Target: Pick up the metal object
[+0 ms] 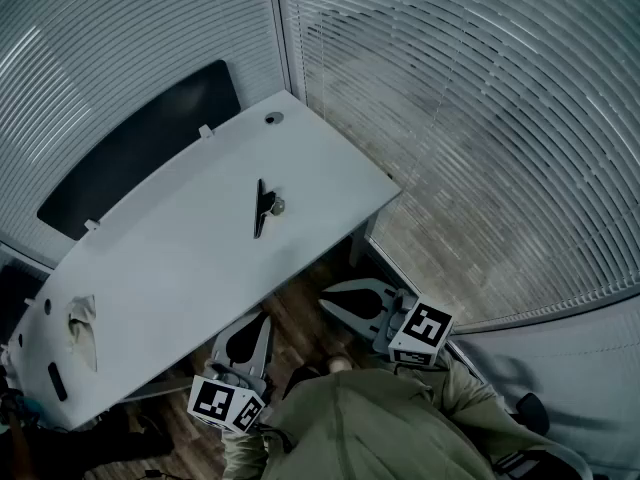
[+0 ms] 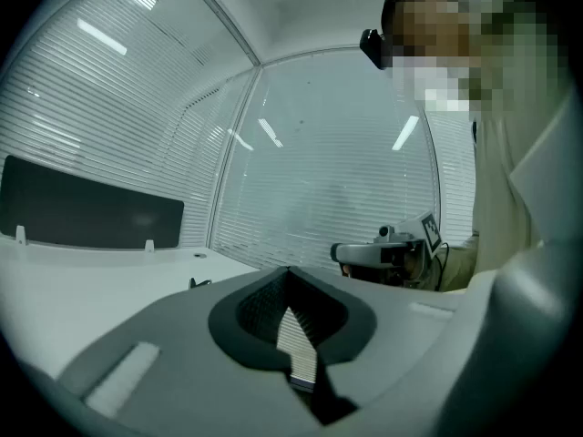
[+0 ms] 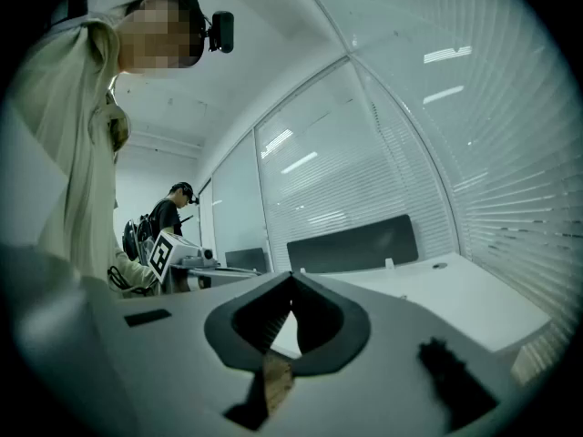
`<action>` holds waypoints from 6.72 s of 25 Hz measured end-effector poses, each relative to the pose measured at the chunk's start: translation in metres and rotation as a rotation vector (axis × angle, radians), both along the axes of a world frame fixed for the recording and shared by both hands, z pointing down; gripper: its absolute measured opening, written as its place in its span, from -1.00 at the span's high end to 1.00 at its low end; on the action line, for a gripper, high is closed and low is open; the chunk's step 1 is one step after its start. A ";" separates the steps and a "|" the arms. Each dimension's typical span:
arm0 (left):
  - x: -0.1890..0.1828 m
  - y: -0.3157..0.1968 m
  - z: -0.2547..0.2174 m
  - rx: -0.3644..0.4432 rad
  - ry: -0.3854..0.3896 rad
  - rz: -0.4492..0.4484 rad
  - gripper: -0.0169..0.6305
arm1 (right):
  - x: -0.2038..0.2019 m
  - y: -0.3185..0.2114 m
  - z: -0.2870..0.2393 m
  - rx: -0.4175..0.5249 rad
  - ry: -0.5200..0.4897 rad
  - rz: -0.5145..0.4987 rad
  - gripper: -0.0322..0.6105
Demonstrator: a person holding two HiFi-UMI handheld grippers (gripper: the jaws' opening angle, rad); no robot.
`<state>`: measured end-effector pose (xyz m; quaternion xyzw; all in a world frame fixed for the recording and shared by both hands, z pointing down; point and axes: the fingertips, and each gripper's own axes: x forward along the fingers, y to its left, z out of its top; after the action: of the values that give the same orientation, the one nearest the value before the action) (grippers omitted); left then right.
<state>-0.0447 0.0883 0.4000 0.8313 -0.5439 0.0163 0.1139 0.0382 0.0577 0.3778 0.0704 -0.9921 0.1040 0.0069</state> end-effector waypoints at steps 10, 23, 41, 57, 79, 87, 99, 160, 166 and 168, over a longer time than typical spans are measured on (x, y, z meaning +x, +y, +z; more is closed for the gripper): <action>-0.014 -0.029 0.016 -0.013 0.001 0.020 0.93 | -0.015 -0.024 0.016 -0.015 0.013 0.013 0.89; -0.079 -0.116 0.025 -0.033 0.014 0.103 0.93 | -0.085 -0.104 0.026 -0.066 0.035 0.088 0.89; -0.101 -0.175 0.067 -0.138 0.050 0.173 0.93 | -0.124 -0.147 0.065 -0.169 0.141 0.134 0.89; -0.101 -0.231 0.165 -0.434 -0.043 0.081 0.66 | -0.135 -0.187 0.146 -0.258 0.287 0.042 0.89; -0.091 -0.266 0.225 -0.647 -0.286 0.018 0.43 | -0.122 -0.212 0.169 -0.308 0.300 0.041 0.89; -0.093 -0.262 0.216 -0.667 -0.159 0.031 0.55 | -0.120 -0.213 0.161 -0.288 0.292 0.053 0.89; -0.097 -0.260 0.123 -0.360 0.026 0.032 0.56 | -0.122 -0.227 0.130 -0.209 0.262 0.053 0.89; -0.041 -0.010 -0.024 0.087 0.006 0.036 0.57 | -0.076 -0.008 0.019 0.054 0.071 0.037 0.89; -0.054 -0.008 -0.028 0.087 0.012 0.022 0.57 | -0.091 -0.005 0.012 0.065 0.085 0.014 0.89; -0.052 -0.006 -0.034 0.094 0.018 0.015 0.57 | -0.089 -0.004 0.005 0.073 0.086 0.009 0.89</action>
<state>-0.0966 0.0818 0.3657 0.8400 -0.5366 -0.0158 0.0792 -0.0505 0.0541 0.3826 0.0797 -0.9936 0.0646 0.0467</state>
